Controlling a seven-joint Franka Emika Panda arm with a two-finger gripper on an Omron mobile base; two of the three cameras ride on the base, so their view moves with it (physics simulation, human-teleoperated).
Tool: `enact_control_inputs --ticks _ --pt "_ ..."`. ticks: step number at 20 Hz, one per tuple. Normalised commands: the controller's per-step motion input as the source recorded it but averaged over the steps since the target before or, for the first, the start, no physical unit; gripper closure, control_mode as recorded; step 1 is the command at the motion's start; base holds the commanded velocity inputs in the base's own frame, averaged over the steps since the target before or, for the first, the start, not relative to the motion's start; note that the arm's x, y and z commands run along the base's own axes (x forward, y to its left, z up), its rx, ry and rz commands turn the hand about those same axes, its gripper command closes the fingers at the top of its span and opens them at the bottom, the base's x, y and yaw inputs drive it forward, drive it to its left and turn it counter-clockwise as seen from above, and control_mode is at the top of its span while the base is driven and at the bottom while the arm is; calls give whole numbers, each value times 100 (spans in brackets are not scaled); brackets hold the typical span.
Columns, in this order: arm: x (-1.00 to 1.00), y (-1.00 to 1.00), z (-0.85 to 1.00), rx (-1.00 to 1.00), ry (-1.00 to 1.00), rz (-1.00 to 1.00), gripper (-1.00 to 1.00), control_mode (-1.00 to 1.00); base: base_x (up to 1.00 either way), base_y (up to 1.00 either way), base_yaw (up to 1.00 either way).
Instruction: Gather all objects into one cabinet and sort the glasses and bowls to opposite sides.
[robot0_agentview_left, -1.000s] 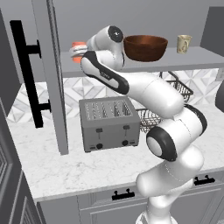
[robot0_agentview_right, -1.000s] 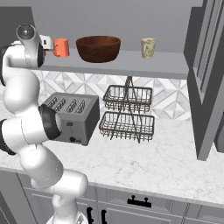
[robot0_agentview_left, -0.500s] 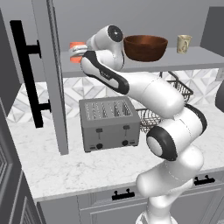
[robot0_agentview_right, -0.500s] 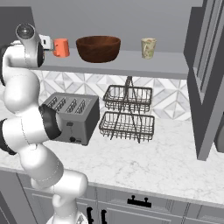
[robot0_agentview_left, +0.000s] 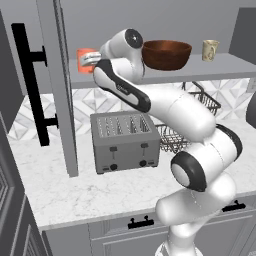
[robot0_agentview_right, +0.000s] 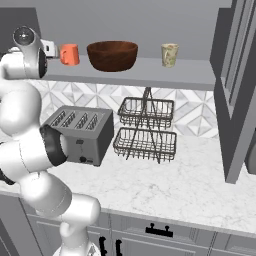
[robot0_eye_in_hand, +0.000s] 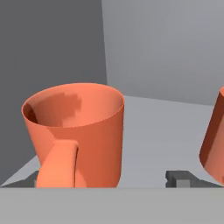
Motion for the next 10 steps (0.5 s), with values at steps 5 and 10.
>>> enact_control_inputs --ticks 5,10 --pt "-21 0 -17 0 -1 0 -100 -100 0 0 0" --pt "-3 0 -20 0 0 0 -100 -100 0 0 0"
